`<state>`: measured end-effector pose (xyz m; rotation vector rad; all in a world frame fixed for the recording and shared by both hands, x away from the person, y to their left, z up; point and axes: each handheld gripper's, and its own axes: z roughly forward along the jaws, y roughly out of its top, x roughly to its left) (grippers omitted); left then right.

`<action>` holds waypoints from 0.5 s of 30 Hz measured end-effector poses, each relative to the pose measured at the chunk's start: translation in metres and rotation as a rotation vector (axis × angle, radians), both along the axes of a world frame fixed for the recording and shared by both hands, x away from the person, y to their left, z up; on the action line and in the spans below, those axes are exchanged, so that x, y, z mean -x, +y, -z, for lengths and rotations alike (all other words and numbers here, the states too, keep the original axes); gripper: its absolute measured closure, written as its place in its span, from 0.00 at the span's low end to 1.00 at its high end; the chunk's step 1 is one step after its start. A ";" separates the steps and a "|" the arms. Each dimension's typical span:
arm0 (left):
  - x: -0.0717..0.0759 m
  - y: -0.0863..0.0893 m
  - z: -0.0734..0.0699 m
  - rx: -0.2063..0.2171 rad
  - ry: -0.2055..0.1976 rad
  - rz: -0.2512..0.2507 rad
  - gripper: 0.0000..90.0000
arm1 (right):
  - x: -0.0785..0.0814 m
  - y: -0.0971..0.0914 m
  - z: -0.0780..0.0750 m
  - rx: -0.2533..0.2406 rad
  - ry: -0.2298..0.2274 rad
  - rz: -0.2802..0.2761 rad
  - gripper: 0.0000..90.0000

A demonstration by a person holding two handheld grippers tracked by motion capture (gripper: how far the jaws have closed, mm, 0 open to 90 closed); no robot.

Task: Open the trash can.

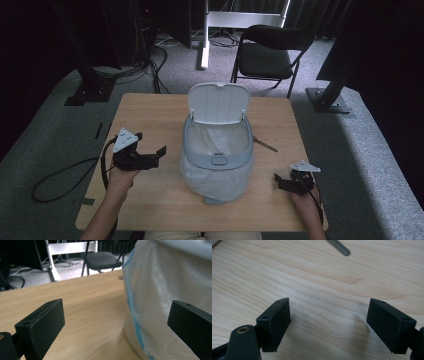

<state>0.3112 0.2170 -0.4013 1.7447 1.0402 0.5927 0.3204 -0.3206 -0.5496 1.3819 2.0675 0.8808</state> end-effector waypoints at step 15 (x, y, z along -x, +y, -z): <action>-0.009 0.027 0.053 -0.020 0.070 -0.069 0.01 | 0.004 -0.006 -0.005 -0.059 -0.043 0.068 0.14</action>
